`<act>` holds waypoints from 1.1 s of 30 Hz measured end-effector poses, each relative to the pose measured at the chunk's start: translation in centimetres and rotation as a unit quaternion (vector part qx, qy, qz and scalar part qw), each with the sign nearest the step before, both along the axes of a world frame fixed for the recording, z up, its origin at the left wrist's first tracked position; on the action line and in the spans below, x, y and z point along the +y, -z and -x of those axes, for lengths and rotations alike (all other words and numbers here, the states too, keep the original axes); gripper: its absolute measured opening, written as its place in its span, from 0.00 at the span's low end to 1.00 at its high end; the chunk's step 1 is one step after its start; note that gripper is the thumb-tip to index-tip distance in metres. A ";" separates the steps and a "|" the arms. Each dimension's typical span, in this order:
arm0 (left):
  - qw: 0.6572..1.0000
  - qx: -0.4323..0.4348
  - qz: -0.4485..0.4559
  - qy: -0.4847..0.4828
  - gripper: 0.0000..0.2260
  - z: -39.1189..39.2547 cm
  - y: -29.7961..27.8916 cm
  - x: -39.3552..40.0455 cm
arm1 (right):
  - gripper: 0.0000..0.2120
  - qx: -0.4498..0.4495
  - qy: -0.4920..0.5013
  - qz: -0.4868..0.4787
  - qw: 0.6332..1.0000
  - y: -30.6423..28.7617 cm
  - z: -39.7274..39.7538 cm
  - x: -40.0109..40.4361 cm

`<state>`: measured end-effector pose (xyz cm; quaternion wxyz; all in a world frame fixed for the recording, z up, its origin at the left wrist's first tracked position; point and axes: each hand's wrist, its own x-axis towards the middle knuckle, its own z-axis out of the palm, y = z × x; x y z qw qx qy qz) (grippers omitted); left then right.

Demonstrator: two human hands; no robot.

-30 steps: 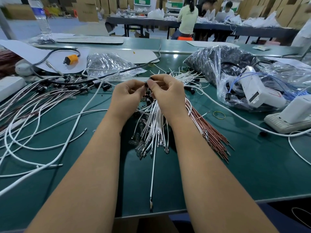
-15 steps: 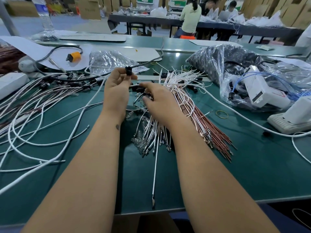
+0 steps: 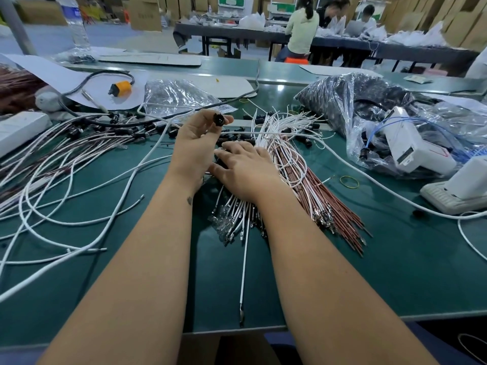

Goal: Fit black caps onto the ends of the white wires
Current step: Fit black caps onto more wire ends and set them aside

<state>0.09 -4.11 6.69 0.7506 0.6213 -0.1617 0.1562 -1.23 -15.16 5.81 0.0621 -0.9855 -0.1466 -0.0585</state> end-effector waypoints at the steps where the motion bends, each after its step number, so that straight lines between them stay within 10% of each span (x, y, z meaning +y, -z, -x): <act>1: 1.000 -0.001 0.003 0.003 0.11 0.0 0.0 0.0 | 0.28 -0.013 -0.003 -0.004 1.000 0.0 0.0 0.0; 12: 0.999 -0.016 0.026 0.025 0.09 -0.5 0.4 0.2 | 0.14 -0.169 -0.005 -0.206 0.964 -0.9 0.8 0.2; 26: 0.986 0.050 -0.155 -0.030 0.10 0.3 0.4 -0.1 | 0.09 -0.058 0.084 -0.713 0.693 -2.6 1.1 -1.5; 33: 0.984 0.045 -0.170 -0.033 0.09 0.3 0.5 -0.1 | 0.07 -0.032 0.097 -0.726 0.680 -2.8 1.3 -1.5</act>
